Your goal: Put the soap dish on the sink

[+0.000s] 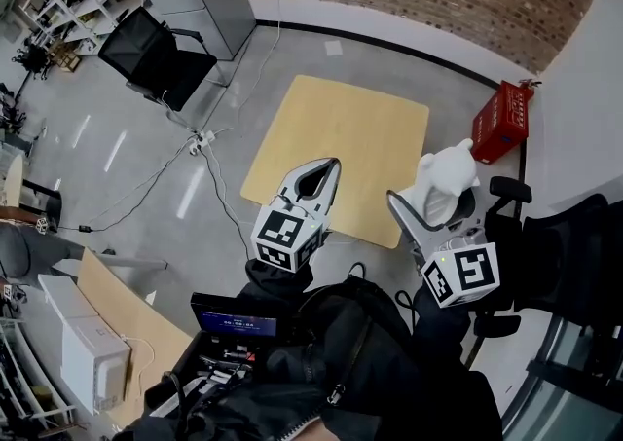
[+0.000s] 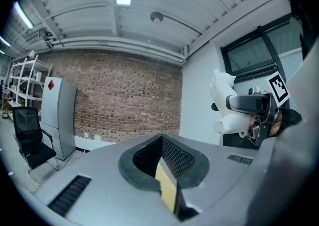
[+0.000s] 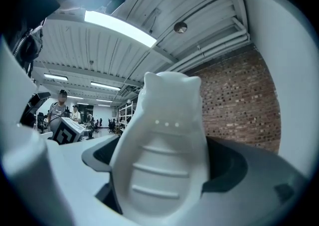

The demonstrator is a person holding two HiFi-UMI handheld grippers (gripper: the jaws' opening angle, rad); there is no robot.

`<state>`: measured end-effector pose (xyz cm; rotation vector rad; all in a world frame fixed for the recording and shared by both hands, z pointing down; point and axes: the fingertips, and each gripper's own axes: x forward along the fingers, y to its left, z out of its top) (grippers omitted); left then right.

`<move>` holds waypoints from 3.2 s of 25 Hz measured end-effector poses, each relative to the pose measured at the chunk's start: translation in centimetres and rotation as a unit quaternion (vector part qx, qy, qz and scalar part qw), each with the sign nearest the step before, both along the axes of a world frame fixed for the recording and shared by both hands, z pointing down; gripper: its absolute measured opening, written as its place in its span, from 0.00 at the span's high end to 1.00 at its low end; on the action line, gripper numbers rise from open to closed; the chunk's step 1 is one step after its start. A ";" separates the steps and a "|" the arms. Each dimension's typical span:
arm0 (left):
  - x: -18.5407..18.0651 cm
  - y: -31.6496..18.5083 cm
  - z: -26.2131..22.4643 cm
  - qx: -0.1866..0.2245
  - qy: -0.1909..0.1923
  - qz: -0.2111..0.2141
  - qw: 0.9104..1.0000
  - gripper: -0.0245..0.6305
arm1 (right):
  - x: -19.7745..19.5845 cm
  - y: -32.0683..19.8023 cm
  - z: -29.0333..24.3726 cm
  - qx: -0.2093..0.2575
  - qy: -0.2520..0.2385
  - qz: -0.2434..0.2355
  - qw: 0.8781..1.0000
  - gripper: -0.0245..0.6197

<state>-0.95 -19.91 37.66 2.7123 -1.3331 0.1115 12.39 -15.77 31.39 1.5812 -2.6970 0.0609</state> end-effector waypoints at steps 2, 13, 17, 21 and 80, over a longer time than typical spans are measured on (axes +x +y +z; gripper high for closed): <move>0.8 -0.6 0.4 -0.005 -0.004 -0.003 1.000 0.96 | 0.9 -0.8 0.5 -0.005 -0.003 -0.003 1.000 0.13; 1.3 -2.4 2.4 -0.034 -0.023 -0.029 0.999 0.96 | 1.4 -4.0 3.0 -0.035 -0.014 -0.035 0.999 0.13; 0.3 -2.5 3.6 -0.050 -0.027 -0.033 0.998 0.96 | 0.2 -4.5 4.9 -0.057 -0.007 -0.046 0.997 0.13; -0.4 -3.3 5.2 -0.068 -0.028 -0.030 0.997 0.96 | -0.8 -5.4 7.6 -0.088 0.001 -0.044 0.995 0.13; -8.2 -3.3 36.4 -0.376 -0.111 -0.059 0.918 0.96 | -5.8 -7.2 53.4 -0.437 0.363 -0.256 0.782 0.13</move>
